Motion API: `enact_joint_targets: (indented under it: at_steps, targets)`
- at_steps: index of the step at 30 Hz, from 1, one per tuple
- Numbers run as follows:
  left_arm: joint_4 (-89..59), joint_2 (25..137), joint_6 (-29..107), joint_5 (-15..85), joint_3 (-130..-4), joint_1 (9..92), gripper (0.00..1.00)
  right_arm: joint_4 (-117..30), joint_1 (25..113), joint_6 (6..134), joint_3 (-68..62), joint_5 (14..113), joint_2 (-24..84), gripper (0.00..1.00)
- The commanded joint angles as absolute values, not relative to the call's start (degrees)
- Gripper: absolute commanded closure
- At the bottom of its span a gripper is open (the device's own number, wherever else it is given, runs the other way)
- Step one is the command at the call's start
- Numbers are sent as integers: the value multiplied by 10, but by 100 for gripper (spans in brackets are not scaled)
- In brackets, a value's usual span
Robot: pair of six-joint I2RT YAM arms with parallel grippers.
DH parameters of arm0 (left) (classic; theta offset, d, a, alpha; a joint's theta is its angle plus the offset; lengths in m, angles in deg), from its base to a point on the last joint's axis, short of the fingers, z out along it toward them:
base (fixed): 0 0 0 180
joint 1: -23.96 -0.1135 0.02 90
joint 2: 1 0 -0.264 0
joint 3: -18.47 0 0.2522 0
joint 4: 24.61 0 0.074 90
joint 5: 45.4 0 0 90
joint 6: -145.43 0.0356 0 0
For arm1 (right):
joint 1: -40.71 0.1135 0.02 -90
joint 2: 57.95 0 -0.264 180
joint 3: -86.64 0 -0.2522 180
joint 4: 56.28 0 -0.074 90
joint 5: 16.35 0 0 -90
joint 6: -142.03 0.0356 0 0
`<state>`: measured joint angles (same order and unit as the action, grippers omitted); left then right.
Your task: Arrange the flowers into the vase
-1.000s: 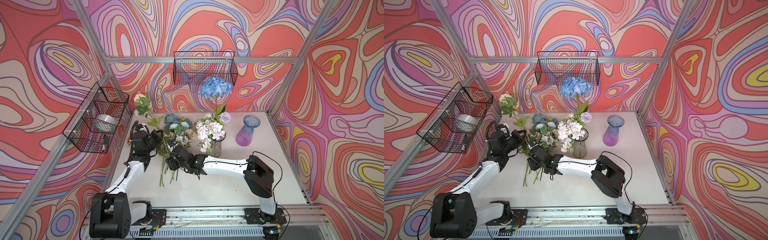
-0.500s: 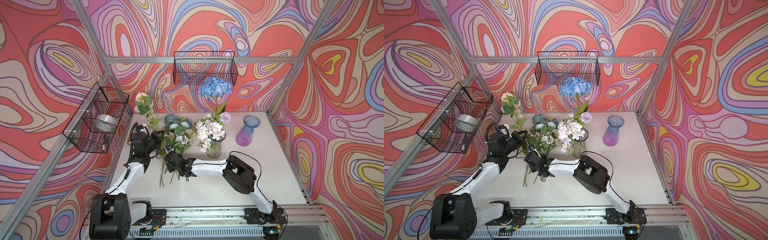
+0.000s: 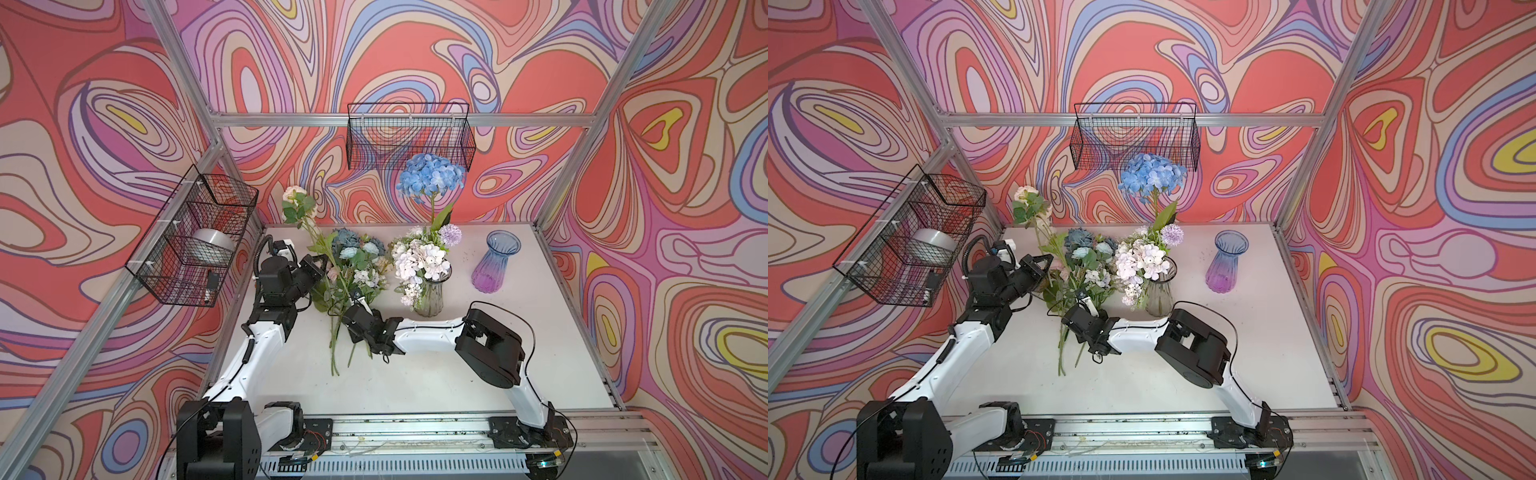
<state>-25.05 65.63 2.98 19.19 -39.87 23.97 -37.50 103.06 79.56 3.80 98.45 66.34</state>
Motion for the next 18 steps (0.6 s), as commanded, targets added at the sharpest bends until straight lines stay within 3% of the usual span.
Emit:
enact_joint_targets:
  at_steps: [1, 10, 18]
  targets:
    - [-276, 658, 57, 184, -439, 236, 100, -349, 1029, 800, 46, 990, 672, 100]
    - [-264, 664, 79, 188, -510, 236, 100, -335, 1024, 800, 57, 980, 682, 100]
    - [-283, 708, 69, 190, -454, 236, 100, -343, 1021, 804, 29, 1003, 654, 100]
